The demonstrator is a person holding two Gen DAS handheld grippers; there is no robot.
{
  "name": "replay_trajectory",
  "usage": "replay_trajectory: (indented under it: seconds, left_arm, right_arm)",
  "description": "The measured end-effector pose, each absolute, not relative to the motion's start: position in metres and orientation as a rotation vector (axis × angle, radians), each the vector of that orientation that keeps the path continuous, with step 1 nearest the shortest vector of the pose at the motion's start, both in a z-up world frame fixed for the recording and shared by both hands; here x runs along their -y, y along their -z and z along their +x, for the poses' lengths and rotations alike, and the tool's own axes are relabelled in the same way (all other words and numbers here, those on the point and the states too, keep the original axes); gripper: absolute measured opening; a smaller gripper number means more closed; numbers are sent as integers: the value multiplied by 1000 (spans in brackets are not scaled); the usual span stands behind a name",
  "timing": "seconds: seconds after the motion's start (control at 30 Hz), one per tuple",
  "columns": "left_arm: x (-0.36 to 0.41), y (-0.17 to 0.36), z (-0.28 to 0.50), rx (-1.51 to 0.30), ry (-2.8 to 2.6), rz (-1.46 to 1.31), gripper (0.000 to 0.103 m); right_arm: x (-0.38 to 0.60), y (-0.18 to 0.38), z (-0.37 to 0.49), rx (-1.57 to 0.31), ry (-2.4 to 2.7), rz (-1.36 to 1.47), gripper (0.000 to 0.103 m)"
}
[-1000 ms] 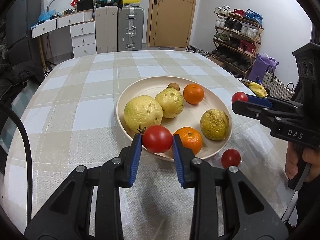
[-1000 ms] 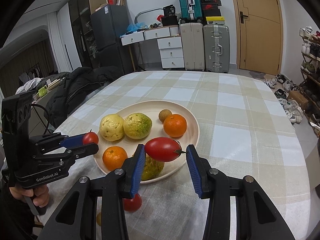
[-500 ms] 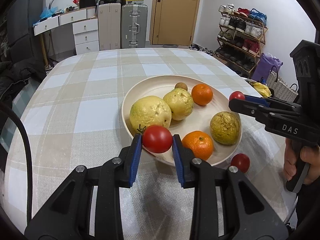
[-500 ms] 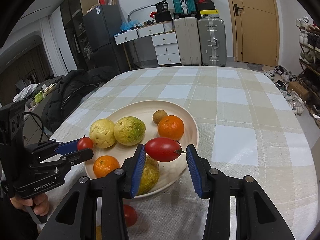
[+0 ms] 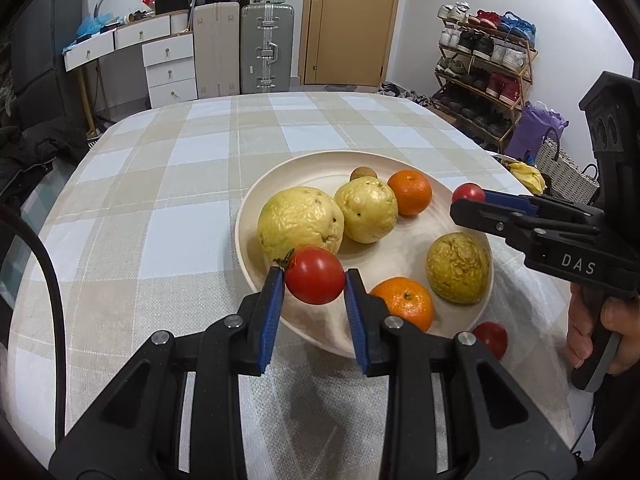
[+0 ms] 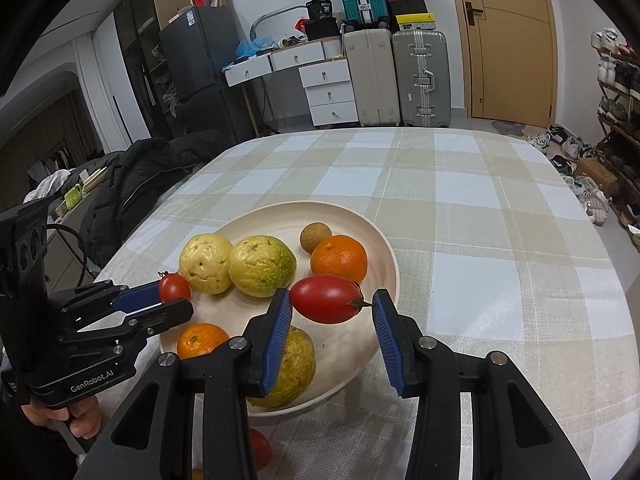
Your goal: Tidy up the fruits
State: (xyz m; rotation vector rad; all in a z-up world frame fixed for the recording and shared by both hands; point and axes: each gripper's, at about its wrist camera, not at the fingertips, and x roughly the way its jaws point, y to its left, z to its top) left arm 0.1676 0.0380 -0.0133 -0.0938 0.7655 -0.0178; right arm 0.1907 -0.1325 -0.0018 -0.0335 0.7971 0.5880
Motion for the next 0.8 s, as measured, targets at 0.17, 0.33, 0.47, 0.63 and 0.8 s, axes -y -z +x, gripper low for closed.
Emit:
replay_trajectory:
  seconds: [0.17, 0.33, 0.47, 0.63, 0.8]
  left_arm:
    - [-38, 14, 173, -770, 14, -93, 28]
    - [-39, 15, 178, -773, 7, -99, 28]
    - [-39, 16, 180, -771, -3, -97, 28]
    - [-39, 16, 180, -773, -4, -101, 28]
    - [-42, 13, 173, -755, 4, -121, 29]
  right_arm:
    - [133, 4, 195, -804, -583, -27, 43]
    - [133, 6, 198, -811, -582, -25, 43]
    - [133, 6, 198, -813, -581, -24, 43]
    - [135, 7, 198, -811, -572, -12, 43]
    - [137, 6, 195, -807, -566, -8, 48]
